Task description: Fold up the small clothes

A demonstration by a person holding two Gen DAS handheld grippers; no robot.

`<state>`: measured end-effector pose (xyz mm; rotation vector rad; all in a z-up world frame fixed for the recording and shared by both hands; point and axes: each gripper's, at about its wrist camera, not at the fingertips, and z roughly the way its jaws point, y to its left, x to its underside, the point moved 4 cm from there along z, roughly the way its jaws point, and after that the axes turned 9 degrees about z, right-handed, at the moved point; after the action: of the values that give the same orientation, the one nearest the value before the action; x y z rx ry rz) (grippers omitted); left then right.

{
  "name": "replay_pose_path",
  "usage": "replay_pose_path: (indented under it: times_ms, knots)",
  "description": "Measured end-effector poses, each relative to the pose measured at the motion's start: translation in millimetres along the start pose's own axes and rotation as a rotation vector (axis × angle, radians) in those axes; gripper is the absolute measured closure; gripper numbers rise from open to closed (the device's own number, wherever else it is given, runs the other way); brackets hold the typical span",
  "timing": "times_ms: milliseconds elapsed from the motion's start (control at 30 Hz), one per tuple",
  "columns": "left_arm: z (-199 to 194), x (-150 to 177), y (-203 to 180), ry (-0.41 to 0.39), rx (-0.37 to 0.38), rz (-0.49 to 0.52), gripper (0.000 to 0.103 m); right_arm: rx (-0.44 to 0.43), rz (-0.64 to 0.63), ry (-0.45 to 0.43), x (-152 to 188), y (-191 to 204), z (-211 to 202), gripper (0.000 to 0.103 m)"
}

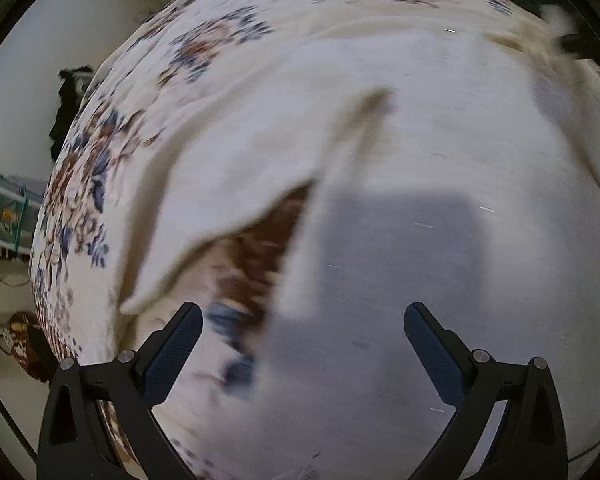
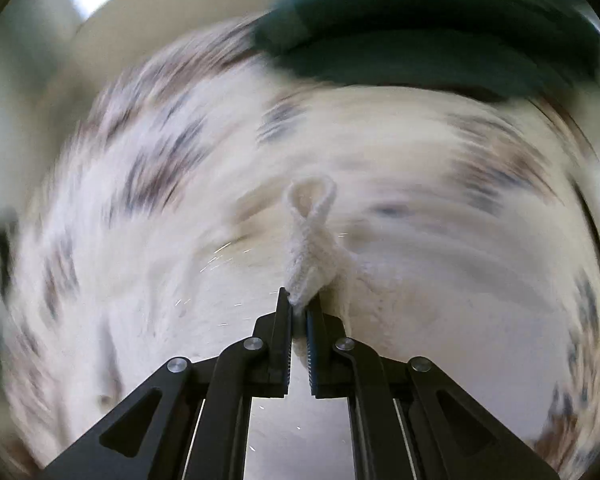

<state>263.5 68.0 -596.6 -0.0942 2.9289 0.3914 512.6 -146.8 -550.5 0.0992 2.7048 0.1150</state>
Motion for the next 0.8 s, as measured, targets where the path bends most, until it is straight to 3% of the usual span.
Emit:
replay_pose_path:
  times_ms: [67,167,267,367,467,533,567,600,667,800]
  knots:
    - [7,0,19,0.001,-0.003,-0.013,0.000,0.048,-0.183,0.019,19,69,31,0.097]
    - [15,-3,49,-0.006,-0.003,-0.033,0.000,0.063,-0.324,0.030,50,135,49,0.097]
    - [18,-5,69,-0.013,0.000,-0.046,0.000,0.055,-0.362,0.050,75,176,53,0.097]
    - [23,-9,90,-0.015,0.006,-0.066,0.000,0.058,-0.372,0.080,89,185,55,0.097]
    - [24,-9,112,-0.011,0.006,-0.086,0.000,0.039,-0.307,0.144,82,178,52,0.094]
    - [21,-7,131,-0.009,0.019,-0.116,0.000,-0.089,-0.169,0.219,76,158,39,0.074]
    - [18,-3,145,-0.002,0.027,-0.141,0.000,-0.154,-0.084,0.243,73,147,28,0.054]
    - [16,2,158,0.003,0.036,-0.165,0.000,-0.198,-0.004,0.249,73,132,14,0.042]
    - [12,12,180,0.007,0.051,-0.210,0.000,-0.223,0.128,0.255,82,98,-13,0.038]
    - [21,44,229,0.058,0.094,-0.302,0.000,-0.178,0.295,0.285,119,37,-45,0.036]
